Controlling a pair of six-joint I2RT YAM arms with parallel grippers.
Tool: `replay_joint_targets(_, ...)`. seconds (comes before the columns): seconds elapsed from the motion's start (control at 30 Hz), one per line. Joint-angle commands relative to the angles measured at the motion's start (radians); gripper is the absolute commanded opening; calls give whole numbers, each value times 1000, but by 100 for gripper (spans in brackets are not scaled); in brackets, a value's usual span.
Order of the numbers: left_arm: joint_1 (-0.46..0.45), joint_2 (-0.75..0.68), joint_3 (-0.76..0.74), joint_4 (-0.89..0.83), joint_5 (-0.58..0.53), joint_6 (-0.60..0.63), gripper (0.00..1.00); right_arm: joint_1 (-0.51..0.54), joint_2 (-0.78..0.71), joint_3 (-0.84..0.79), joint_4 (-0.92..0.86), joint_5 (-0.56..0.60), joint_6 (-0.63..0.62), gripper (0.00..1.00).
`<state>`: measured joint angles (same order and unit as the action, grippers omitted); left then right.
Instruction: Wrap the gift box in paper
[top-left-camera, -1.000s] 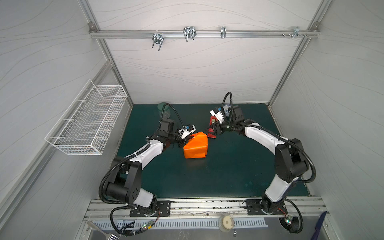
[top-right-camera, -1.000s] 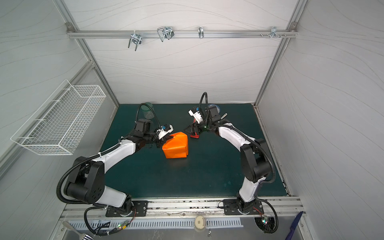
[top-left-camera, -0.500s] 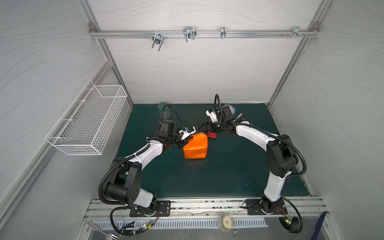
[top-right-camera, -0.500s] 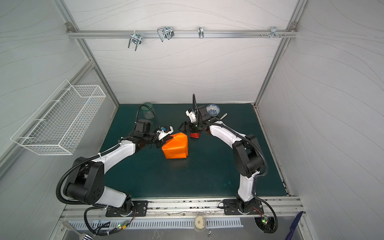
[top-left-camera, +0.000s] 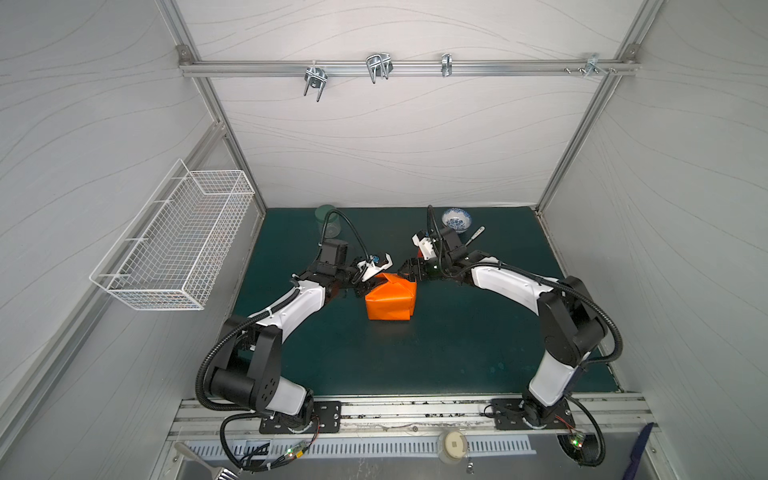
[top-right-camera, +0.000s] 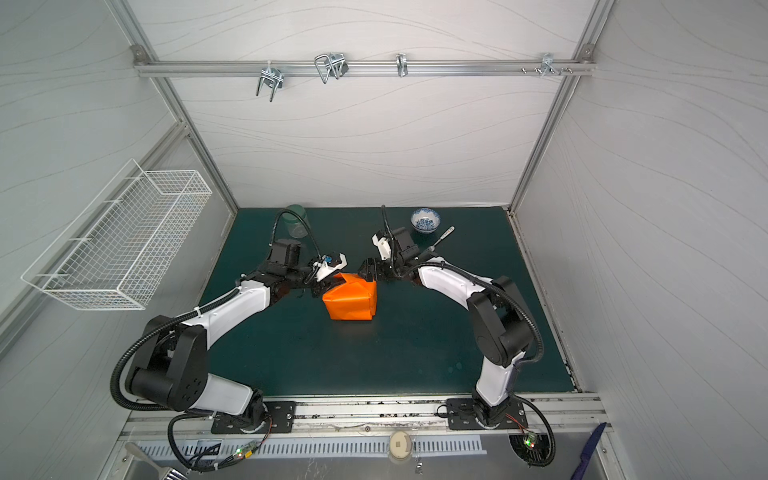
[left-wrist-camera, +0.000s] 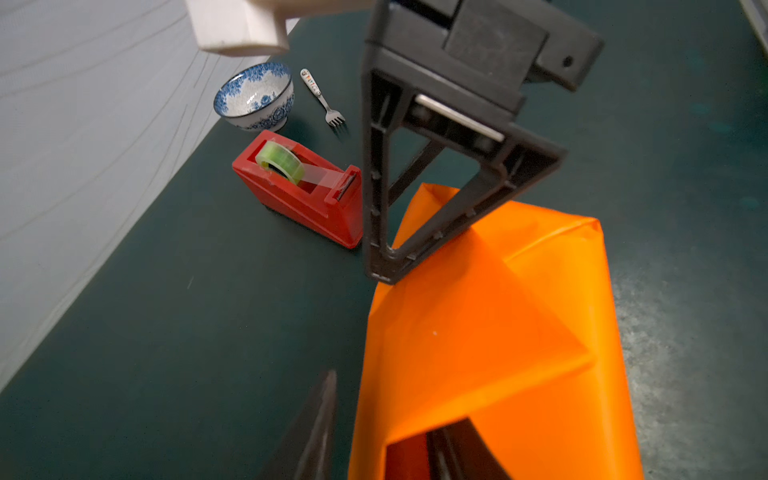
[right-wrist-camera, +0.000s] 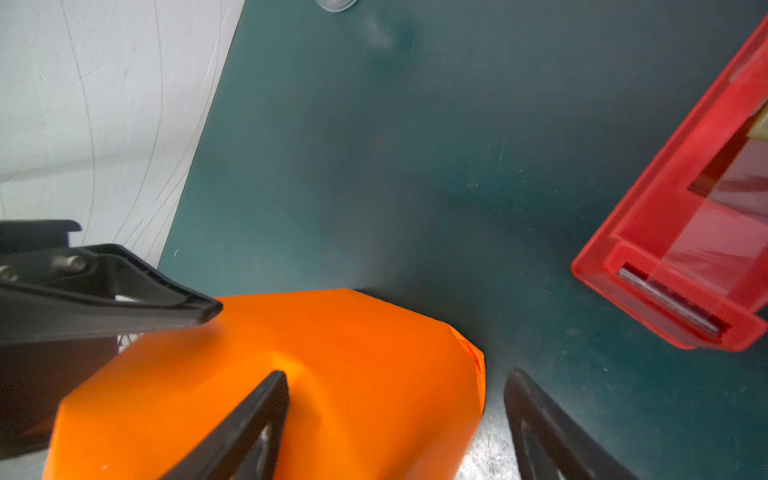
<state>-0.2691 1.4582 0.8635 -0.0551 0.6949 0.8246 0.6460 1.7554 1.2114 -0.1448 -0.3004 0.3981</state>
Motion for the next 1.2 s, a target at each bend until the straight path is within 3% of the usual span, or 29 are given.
replay_joint_targets(0.0, -4, -30, -16, -80, 17, 39, 47, 20, -38, -50, 25, 53, 2, 82)
replay_joint_targets(0.2, -4, -111, -58, -72, 51, -11, 63, 36, -68, -128, 129, 78, -14, 82)
replay_joint_targets(0.33, 22, -195, -120, 43, 77, -185, 66, 47, -88, -159, 167, 100, -38, 82)
replay_joint_targets(0.4, 45, -237, -146, 126, 100, -321, 67, 48, -94, -171, 183, 107, -43, 82)
replay_joint_targets(0.5, 74, -278, -185, 318, 105, -637, 69, 47, -100, -179, 192, 110, -52, 81)
replay_joint_targets(0.6, 74, -268, -201, 456, -21, -968, 75, 48, -103, -184, 200, 106, -56, 81)
replay_joint_targets(0.7, 74, -210, -141, 350, -157, -1226, 80, 48, -106, -184, 195, 104, -65, 82)
replay_joint_targets(0.87, 43, -109, -17, 131, -157, -1283, 81, 48, -112, -194, 207, 106, -72, 81)
replay_joint_targets(1.03, 36, -52, -7, 92, -99, -1265, 82, 48, -119, -206, 218, 112, -75, 81)
replay_joint_targets(1.17, 30, -48, -32, 71, -127, -1246, 82, 48, -122, -204, 215, 115, -80, 81)
